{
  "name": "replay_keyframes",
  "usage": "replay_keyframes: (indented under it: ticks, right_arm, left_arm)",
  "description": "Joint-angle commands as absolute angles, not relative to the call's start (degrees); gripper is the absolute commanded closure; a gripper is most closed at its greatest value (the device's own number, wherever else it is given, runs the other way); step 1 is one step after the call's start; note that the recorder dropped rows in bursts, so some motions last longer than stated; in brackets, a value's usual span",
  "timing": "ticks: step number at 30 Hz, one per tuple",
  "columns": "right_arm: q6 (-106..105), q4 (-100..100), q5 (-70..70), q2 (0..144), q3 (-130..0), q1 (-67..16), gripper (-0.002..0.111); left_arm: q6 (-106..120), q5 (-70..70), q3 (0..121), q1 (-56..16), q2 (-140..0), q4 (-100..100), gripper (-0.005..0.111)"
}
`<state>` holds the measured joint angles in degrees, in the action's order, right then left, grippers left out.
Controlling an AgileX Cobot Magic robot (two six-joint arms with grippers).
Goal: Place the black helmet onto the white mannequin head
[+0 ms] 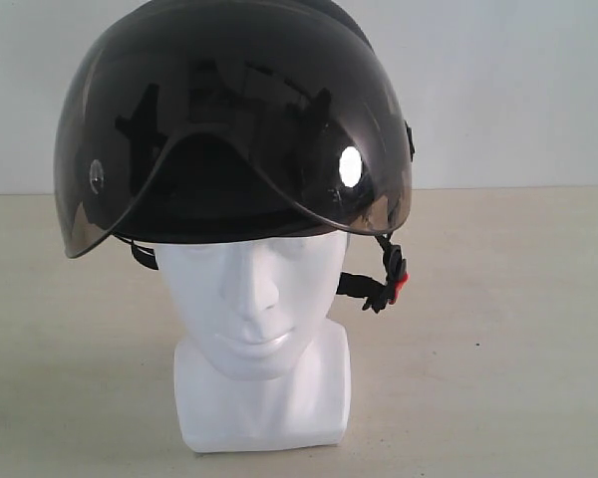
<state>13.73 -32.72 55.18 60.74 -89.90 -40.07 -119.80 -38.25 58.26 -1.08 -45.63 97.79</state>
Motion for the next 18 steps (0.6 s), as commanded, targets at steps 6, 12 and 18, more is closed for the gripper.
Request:
replay_keyframes:
  ticks: [6,12,18]
  right_arm:
    - [3.2,-11.6,44.0,58.5,-79.9,-29.9,0.108]
    - [-12.5,14.6,37.5,58.4,-71.5,-18.5,0.108]
    - [-23.0,41.3,35.9,58.4,-67.8,-7.5,0.108]
  left_arm:
    - [-120.0,-38.3,58.7,-1.3,-45.8,97.9,0.102]
    - [-120.0,-38.6,58.7,-1.3,-45.8,97.9,0.102]
    - [-120.0,-38.8,58.7,-1.3,-45.8,97.9,0.102]
